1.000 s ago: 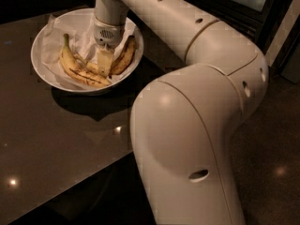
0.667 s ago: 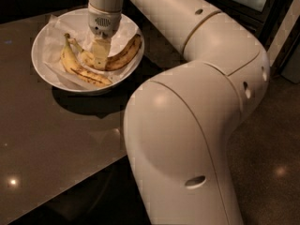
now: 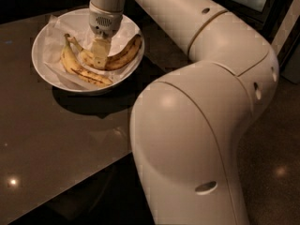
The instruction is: Pick banana from white bowl
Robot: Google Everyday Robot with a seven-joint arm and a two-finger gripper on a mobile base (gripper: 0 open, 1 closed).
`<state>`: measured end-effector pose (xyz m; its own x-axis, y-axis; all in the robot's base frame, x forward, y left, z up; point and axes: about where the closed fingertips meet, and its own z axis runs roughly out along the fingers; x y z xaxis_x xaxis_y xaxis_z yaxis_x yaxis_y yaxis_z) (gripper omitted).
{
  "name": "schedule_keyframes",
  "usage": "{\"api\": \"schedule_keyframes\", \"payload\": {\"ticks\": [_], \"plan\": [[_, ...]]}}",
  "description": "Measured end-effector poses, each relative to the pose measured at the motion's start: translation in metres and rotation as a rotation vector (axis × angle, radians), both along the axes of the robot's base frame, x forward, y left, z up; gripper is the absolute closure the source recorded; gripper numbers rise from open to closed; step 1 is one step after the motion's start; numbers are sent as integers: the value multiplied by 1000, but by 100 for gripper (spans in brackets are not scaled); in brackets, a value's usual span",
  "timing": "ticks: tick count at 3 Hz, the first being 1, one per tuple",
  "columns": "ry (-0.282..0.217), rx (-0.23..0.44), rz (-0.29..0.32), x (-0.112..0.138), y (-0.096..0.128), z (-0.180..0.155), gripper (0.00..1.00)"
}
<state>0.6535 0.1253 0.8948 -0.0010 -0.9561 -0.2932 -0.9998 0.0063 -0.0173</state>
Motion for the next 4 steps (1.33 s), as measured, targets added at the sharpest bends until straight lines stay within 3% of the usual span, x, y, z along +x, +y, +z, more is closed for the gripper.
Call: {"api": "schedule_keyframes", "payload": {"ticks": [1,2,3,4], "plan": [[5,-4,-3,-12,-2,12,100],[-36,-56,-18,-24,1,48,100],[-60,-30,-23,-18,8,49,100],[-47,-15,-20,-30,4,50,100]]}}
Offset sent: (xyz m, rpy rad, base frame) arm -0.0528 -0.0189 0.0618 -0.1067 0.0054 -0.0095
